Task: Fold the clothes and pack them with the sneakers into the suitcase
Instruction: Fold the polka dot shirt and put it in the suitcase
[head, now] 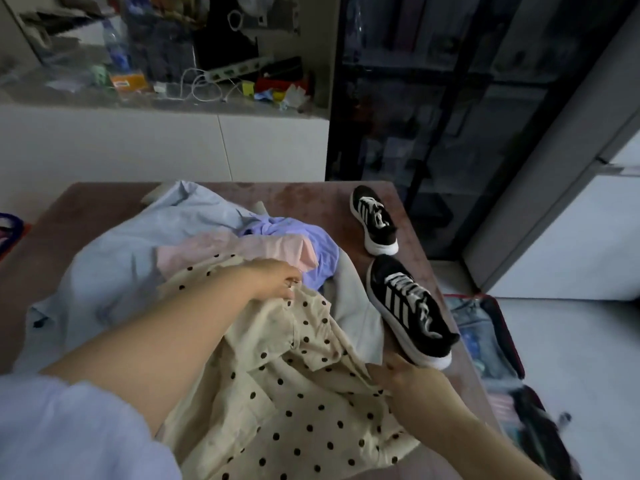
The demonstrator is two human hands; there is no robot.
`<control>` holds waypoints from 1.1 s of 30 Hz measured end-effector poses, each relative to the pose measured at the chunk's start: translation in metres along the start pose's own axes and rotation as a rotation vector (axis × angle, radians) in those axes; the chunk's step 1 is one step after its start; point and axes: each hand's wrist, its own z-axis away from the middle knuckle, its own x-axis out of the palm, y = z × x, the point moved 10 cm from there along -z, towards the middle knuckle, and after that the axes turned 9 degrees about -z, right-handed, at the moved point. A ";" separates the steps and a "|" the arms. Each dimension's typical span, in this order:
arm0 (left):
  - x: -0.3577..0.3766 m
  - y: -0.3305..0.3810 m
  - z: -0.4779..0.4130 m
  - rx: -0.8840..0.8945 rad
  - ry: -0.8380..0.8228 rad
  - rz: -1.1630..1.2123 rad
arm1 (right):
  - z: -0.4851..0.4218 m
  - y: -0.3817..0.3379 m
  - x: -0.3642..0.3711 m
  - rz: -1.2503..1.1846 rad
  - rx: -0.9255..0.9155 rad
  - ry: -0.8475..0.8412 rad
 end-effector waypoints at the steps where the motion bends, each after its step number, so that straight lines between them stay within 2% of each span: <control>1: 0.004 0.002 0.000 -0.012 -0.005 -0.040 | 0.003 0.003 0.003 -0.024 0.005 -0.008; 7: 0.011 0.007 0.001 -0.036 -0.075 -0.238 | 0.015 0.015 -0.011 -0.134 0.067 0.000; 10: -0.011 -0.006 0.014 -0.008 0.034 -0.118 | 0.009 0.017 -0.026 -0.198 0.043 -0.025; 13: -0.038 -0.022 0.047 0.055 0.081 0.149 | -0.004 0.025 -0.050 -0.257 0.042 -0.128; 15: -0.055 -0.029 0.076 0.072 0.028 0.273 | -0.014 0.031 -0.074 -0.222 0.041 -0.169; 17: -0.064 -0.034 0.105 0.074 -0.113 0.360 | -0.019 0.033 -0.098 -0.238 0.047 -0.214; 19: -0.078 -0.038 0.134 0.063 -0.214 0.364 | -0.021 0.025 -0.121 -0.294 0.037 -0.264; 21: -0.089 -0.048 0.148 0.018 -0.218 0.327 | -0.029 0.020 -0.137 -0.300 0.054 -0.285; 22: -0.096 -0.056 0.146 -0.020 -0.163 0.333 | -0.040 0.019 -0.147 -0.286 0.053 -0.228; 23: -0.105 -0.068 0.137 -0.068 -0.049 0.334 | -0.059 0.021 -0.160 -0.263 0.043 -0.088; 25: -0.127 -0.095 0.115 -0.223 0.308 0.295 | -0.092 0.032 -0.185 -0.261 0.086 0.316; 26: -0.131 -0.110 0.108 -0.316 0.476 0.283 | -0.098 0.035 -0.186 -0.312 0.150 0.461; 27: -0.126 -0.121 0.101 -0.389 0.582 0.298 | -0.103 0.031 -0.177 -0.348 0.184 0.538; 28: -0.114 -0.127 0.093 -0.431 0.607 0.315 | -0.106 0.019 -0.163 -0.366 0.168 0.538; 30: -0.087 -0.124 0.080 -0.451 0.554 0.225 | -0.107 -0.015 -0.126 -0.329 0.048 0.419; 33: -0.049 -0.095 0.082 -0.332 0.459 0.107 | -0.084 -0.057 -0.051 -0.236 -0.111 0.048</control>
